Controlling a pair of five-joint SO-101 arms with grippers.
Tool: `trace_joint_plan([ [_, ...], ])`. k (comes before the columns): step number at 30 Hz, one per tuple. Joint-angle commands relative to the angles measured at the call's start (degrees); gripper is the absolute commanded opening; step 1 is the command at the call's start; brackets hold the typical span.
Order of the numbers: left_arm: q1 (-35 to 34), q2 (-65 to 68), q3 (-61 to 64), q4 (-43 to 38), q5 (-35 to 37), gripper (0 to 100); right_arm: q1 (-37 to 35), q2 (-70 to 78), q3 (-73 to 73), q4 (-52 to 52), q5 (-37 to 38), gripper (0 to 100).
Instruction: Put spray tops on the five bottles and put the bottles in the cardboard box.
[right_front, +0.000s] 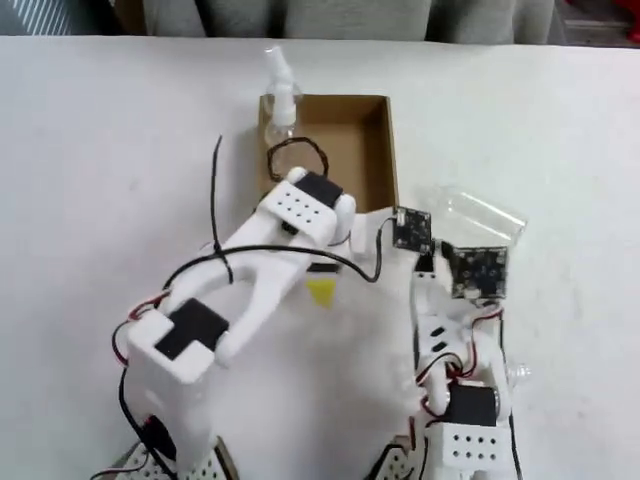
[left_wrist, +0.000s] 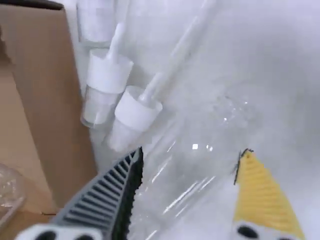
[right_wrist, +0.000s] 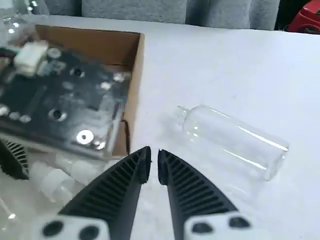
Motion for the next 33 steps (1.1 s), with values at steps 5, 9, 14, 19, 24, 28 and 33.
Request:
trace_joint_plan([
  [5,-0.22,0.84,-2.55,-1.14,0.62,30,6.02,-0.66,-1.14,-1.98,0.18,1.5],
  [9,-0.13,1.54,-1.32,-0.70,0.62,30,6.02,-0.66,-1.14,-1.98,0.18,1.5],
  [14,1.27,1.27,3.52,-0.70,0.79,30,6.02,-0.66,-0.97,-2.15,0.18,1.5],
  [19,1.80,1.45,6.68,-0.70,0.62,25,6.02,-0.66,-0.97,-2.15,0.18,1.5],
  [24,2.68,1.27,10.02,-1.05,0.53,3,6.02,-0.66,-0.88,-2.15,0.18,1.5],
  [28,2.68,1.27,10.37,-0.44,1.14,3,6.02,-0.66,-0.88,-2.24,0.18,1.5],
  [33,1.63,1.19,10.02,3.78,6.07,2,4.62,-0.66,-0.79,-1.98,0.18,1.5],
])
